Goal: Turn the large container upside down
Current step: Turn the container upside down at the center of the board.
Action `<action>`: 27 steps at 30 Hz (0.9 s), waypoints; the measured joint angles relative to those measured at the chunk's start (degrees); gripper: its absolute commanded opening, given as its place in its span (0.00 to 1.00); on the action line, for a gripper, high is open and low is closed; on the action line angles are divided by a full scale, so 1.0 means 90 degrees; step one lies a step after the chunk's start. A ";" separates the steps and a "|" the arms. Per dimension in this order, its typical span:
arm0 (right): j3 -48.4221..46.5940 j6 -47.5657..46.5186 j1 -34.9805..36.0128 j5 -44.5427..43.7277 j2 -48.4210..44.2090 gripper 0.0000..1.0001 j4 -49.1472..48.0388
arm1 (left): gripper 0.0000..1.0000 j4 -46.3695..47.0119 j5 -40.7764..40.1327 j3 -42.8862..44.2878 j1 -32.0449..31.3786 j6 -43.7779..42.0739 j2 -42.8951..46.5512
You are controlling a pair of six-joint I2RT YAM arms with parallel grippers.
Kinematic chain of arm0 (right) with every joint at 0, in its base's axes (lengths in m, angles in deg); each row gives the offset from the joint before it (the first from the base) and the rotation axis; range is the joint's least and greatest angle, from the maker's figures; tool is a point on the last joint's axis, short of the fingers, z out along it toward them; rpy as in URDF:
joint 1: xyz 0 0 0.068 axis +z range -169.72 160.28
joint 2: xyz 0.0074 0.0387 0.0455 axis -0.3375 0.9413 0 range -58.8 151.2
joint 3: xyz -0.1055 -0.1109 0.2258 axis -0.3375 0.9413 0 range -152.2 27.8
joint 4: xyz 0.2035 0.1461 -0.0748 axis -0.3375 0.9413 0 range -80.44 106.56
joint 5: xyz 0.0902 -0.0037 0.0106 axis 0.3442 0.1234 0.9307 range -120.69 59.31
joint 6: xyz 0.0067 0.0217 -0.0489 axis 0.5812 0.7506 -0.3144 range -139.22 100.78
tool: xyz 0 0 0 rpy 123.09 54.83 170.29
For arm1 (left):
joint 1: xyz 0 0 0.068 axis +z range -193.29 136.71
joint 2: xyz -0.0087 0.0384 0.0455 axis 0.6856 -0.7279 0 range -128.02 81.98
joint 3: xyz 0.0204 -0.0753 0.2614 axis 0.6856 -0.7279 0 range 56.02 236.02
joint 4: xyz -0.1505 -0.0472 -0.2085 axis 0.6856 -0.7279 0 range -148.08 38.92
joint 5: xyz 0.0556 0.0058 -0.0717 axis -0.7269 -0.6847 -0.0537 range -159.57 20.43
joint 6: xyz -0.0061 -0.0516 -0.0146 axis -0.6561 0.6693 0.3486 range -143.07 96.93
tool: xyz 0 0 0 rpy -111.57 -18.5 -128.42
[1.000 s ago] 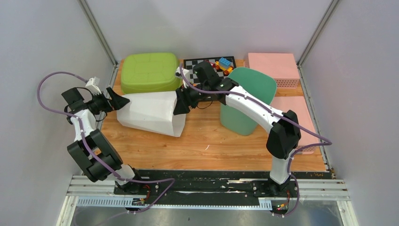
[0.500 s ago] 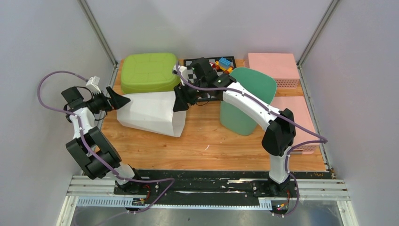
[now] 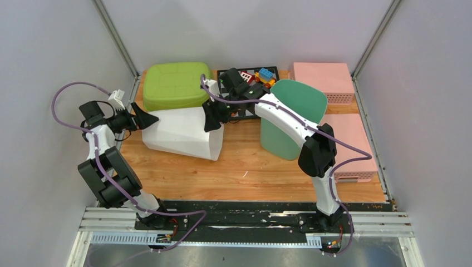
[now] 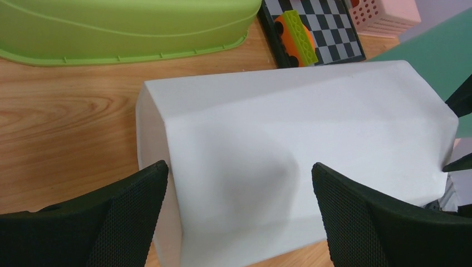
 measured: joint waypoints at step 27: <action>-0.0270 0.0095 -0.0007 0.0002 0.0233 0.56 0.0495 | 1.00 -0.0012 0.0117 -0.0005 0.0046 0.0199 0.1137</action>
